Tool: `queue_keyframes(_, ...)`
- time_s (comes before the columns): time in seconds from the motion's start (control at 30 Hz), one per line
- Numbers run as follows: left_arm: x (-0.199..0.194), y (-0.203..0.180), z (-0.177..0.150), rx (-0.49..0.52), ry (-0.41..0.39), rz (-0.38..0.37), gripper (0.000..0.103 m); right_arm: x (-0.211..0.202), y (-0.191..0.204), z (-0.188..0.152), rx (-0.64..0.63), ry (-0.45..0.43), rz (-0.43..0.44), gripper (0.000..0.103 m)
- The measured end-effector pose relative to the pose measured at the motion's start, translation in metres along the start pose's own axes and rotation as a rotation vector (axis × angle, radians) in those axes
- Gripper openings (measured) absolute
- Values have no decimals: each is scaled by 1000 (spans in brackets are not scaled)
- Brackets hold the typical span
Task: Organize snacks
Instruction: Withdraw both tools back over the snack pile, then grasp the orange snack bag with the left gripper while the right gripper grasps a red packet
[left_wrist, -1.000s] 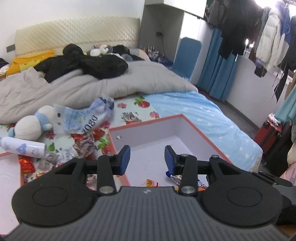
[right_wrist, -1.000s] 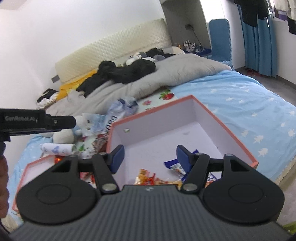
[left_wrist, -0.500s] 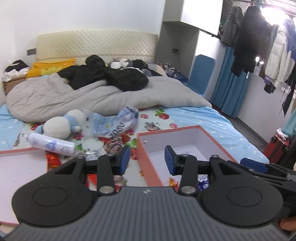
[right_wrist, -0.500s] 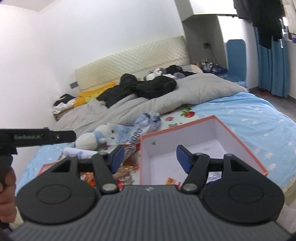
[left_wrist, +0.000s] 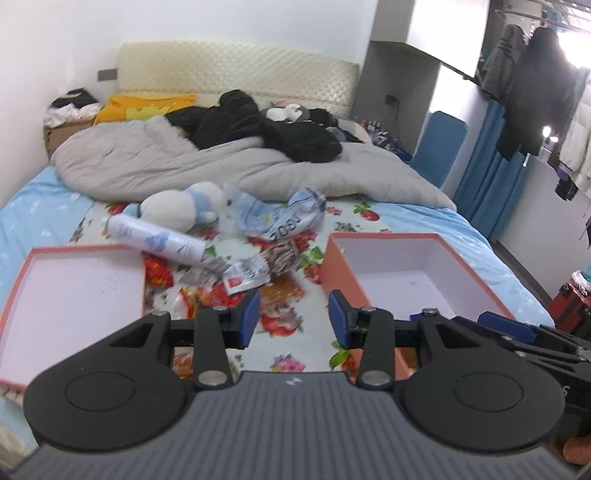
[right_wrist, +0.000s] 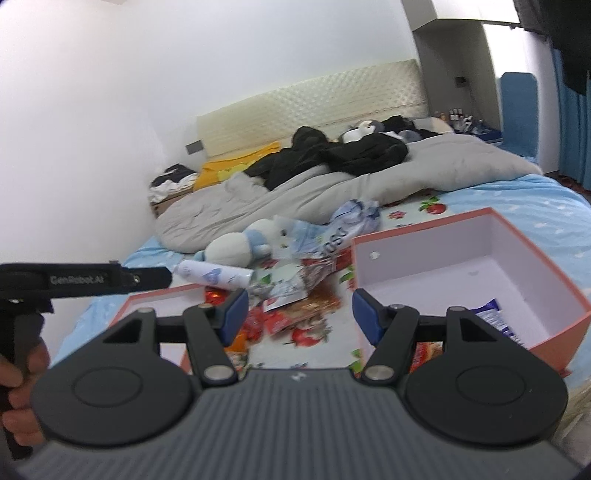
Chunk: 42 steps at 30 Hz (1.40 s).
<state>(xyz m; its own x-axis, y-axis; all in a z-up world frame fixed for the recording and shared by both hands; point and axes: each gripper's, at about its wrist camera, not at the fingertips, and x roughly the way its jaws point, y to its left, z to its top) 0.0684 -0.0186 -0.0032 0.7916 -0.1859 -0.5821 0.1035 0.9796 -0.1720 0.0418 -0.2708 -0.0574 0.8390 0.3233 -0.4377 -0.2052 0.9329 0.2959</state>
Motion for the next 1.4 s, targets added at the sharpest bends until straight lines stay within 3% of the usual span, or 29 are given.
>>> queue_keyframes(0.3, -8, 40, -34, -53, 47, 48, 47, 5, 23, -27, 7, 40, 49, 65)
queue_keyframes(0.7, -3, 63, -78, -113, 114, 79, 47, 17, 47, -63, -35, 154, 86, 65)
queue_keyframes(1.4, 68, 112, -78, -161, 208, 137, 49, 94, 49, -64, -1, 268, 74, 65)
